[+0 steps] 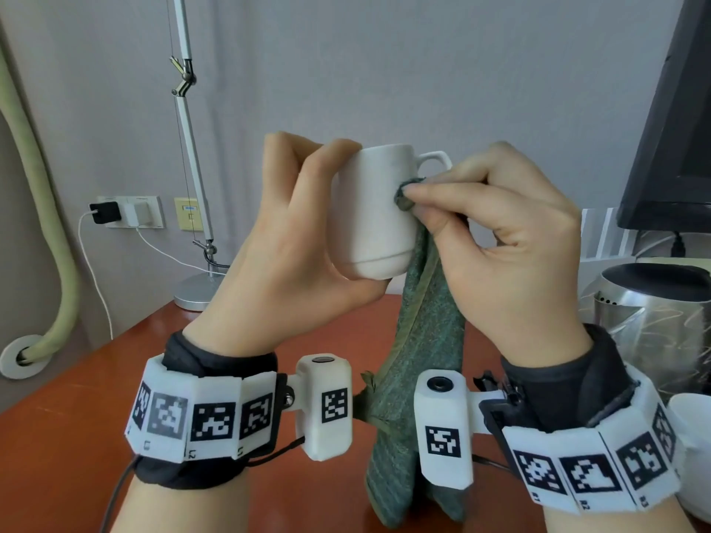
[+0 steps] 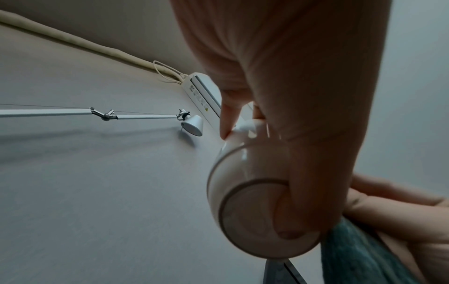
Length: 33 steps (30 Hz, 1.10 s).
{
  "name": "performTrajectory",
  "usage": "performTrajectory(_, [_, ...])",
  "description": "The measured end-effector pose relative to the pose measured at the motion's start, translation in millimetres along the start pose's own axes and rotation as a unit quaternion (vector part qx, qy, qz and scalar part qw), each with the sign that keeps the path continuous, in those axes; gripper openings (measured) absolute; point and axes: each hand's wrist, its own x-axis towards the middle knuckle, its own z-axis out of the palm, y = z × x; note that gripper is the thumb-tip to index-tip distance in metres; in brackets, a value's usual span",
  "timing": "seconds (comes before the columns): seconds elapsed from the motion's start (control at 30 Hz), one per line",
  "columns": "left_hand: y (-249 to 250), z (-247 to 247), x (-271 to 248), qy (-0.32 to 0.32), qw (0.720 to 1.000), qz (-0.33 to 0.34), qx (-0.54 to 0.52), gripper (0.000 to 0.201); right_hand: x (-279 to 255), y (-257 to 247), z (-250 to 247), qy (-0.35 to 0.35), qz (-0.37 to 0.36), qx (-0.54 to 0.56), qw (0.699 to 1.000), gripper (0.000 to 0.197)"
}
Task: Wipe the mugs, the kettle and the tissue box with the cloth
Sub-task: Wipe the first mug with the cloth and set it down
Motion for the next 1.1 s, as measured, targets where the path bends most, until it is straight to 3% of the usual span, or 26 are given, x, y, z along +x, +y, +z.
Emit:
performTrajectory(0.2, [-2,-3,-1,0.008,1.0,-0.017,0.014,0.077,-2,-6,6,-0.049,0.0,0.033,0.998,0.013])
performTrajectory(0.4, [5,-1,1,-0.024,1.0,0.008,-0.001,0.08,1,-1,0,0.001,-0.004,-0.003,1.0,0.011])
performTrajectory(0.6, [2,1,1,-0.011,1.0,0.006,0.0,0.079,-1,-3,0,-0.039,0.005,0.015,0.999,0.013])
performTrajectory(0.87, [12,9,0,-0.063,0.997,0.026,-0.041,0.083,2,8,-8,0.042,0.029,-0.024,0.998,0.013])
performTrajectory(1.1, [4,7,-1,-0.052,0.998,0.02,-0.018,0.085,-1,4,-6,-0.024,0.028,0.012,0.999,0.014])
